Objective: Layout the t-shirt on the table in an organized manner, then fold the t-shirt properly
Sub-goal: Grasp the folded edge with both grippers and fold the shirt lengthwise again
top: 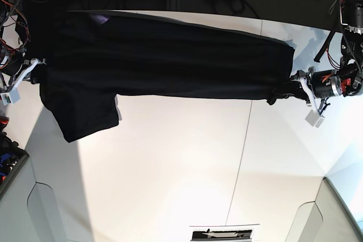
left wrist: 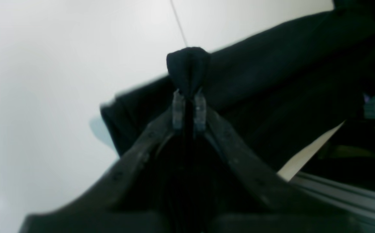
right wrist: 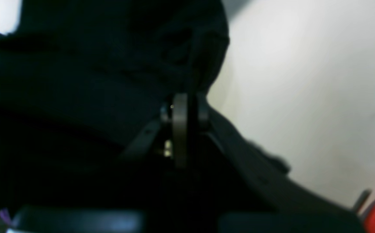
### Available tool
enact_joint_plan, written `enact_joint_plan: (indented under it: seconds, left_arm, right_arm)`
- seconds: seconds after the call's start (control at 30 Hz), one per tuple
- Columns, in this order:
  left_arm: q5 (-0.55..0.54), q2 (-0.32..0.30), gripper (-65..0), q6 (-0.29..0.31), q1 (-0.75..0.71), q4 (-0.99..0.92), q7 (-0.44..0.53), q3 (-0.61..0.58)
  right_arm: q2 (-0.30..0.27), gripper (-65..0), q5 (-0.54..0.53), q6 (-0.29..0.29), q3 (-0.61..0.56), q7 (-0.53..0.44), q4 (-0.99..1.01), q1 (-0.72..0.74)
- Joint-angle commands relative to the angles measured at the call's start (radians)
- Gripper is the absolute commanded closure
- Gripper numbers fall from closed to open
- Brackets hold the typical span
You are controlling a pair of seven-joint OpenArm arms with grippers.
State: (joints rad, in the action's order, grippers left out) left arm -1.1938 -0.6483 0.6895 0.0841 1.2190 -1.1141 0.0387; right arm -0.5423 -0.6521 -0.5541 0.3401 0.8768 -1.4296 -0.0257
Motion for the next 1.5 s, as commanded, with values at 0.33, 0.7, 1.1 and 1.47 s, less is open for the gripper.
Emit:
enact_joint_plan:
  seconds: [0.33,0.7,1.1,1.47]
  left_arm:
    - [0.0,-0.014,0.0,0.009,0.01,0.014,0.015,0.008]
    - [0.008,-0.011,-11.7,0.009,-0.02,0.014,0.018,0.008]
    - [0.009,-0.011,-11.7,0.009,-0.03,0.014,0.033,0.008]
    - [0.028,-0.011,-11.7,0.009,-0.037,0.014,0.034,0.008]
  right_arm:
    - [-0.024,-44.9,-0.01,0.007,0.04,-0.097,-0.017,0.021]
    - [0.007,-44.9,0.027,0.012,0.023,-0.163,0.161,0.296]
    - [0.115,-44.9,0.084,0.003,-0.019,-0.169,0.433,0.41]
    - [0.196,-19.3,0.083,0.003,-0.131,-0.15,0.428,0.411]
